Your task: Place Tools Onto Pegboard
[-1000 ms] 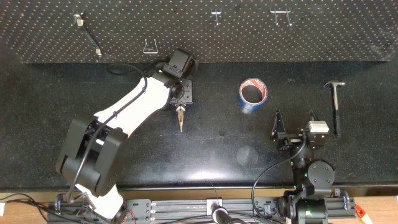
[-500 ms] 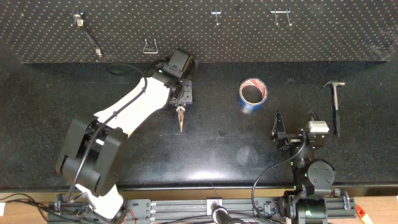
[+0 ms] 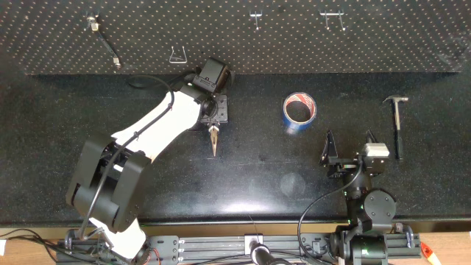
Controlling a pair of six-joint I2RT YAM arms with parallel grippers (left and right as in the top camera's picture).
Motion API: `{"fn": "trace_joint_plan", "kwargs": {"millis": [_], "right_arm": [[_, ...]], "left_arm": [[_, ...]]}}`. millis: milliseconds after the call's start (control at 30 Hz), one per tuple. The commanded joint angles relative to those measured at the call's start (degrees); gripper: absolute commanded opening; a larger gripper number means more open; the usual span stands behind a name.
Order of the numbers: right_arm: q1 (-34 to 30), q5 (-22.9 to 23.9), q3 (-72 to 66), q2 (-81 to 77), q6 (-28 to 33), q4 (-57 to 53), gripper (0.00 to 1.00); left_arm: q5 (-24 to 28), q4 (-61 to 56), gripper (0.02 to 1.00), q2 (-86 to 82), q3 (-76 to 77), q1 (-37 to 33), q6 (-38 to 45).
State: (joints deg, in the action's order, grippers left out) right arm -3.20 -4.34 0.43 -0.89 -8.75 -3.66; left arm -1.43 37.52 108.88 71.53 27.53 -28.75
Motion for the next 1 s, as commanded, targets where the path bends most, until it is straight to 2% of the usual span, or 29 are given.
{"fn": "trace_joint_plan", "kwargs": {"millis": [33,133,233,300,333,367,533,833,1000], "right_arm": [[0.4,0.5,-0.2,0.3,-0.6,-0.3,0.934],[0.4,0.5,-0.2,0.3,-0.6,-0.3,0.932],[0.4,0.5,-0.2,0.3,-0.6,-0.3,0.932],[0.4,0.5,-0.2,0.3,-0.6,-0.3,0.932],[0.4,0.5,-0.2,0.3,-0.6,-0.3,0.932],[0.4,0.5,-0.2,0.3,-0.6,-0.3,0.932],[0.4,0.5,-0.2,0.3,-0.6,-0.3,0.932],[0.4,0.5,-0.2,0.3,-0.6,-0.3,0.932],[0.4,0.5,-0.2,0.3,-0.6,-0.3,0.932]], "left_arm": [[-0.3,-0.3,0.389,1.1,1.3,-0.1,-1.0],[-0.3,-0.3,0.351,1.1,1.3,-0.1,-1.0],[-0.3,-0.3,0.268,1.1,1.3,-0.1,-1.0],[-0.3,-0.3,0.176,1.1,1.3,-0.1,-1.0],[-0.3,-0.3,0.069,1.1,1.3,-0.1,-1.0],[-0.2,-0.3,0.029,1.1,1.3,-0.1,-1.0],[-0.9,0.2,0.025,0.3,1.3,0.3,-1.0],[-10.7,6.1,0.027,-13.0,1.3,5.7,-1.0],[-10.6,12.2,0.027,-25.7,1.3,5.4,-0.9]]}}
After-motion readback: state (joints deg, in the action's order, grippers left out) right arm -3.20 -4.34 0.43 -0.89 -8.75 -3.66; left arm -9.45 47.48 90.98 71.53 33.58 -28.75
